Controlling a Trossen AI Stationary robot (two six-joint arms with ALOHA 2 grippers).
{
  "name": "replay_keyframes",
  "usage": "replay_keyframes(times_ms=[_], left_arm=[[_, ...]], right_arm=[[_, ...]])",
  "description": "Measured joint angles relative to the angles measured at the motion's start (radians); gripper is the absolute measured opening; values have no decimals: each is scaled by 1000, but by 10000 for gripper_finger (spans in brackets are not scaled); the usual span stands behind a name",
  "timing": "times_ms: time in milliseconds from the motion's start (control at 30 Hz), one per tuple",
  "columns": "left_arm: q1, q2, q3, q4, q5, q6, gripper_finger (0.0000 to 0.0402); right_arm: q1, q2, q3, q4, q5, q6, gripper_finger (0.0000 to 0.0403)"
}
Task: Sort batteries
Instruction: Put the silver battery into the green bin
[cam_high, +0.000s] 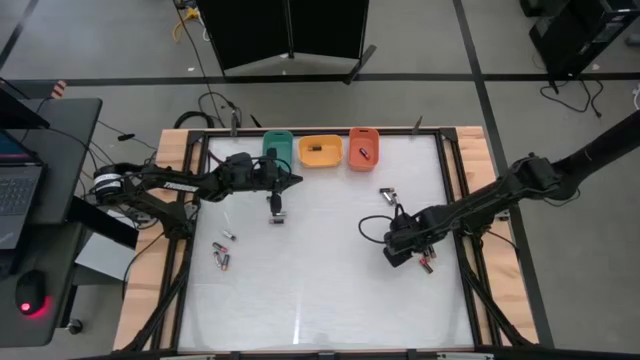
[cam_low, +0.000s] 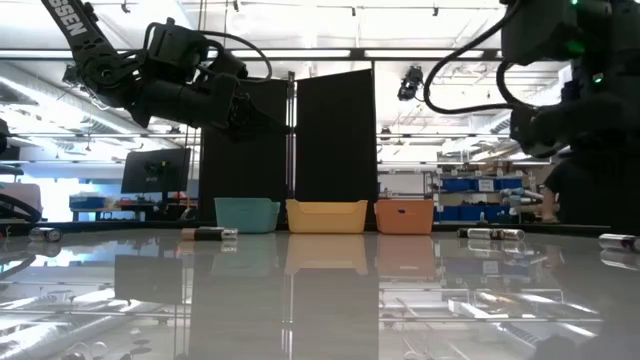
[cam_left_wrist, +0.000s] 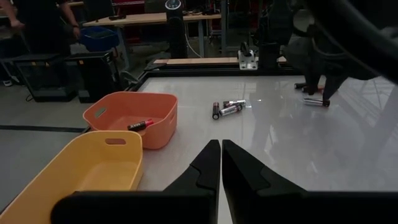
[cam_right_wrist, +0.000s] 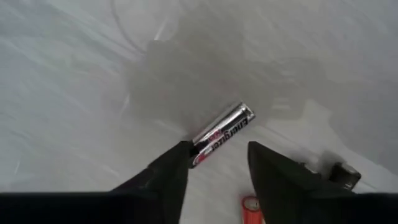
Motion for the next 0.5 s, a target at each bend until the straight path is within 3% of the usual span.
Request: replay_keyframes(times_ms=[100, 233, 367, 500], left_arm=[[0, 0, 0, 0, 0, -1, 23], [0, 0, 0, -1, 0, -1, 23], [0, 0, 0, -4, 0, -3, 23], [0, 0, 0, -5, 0, -5, 23]], right_arm=[[-8, 22, -1, 3, 11, 4, 200], [-21, 69, -2, 0, 14, -5, 197], [-28, 103, 3, 13, 14, -56, 165], [-28, 100, 2, 20, 15, -93, 107]])
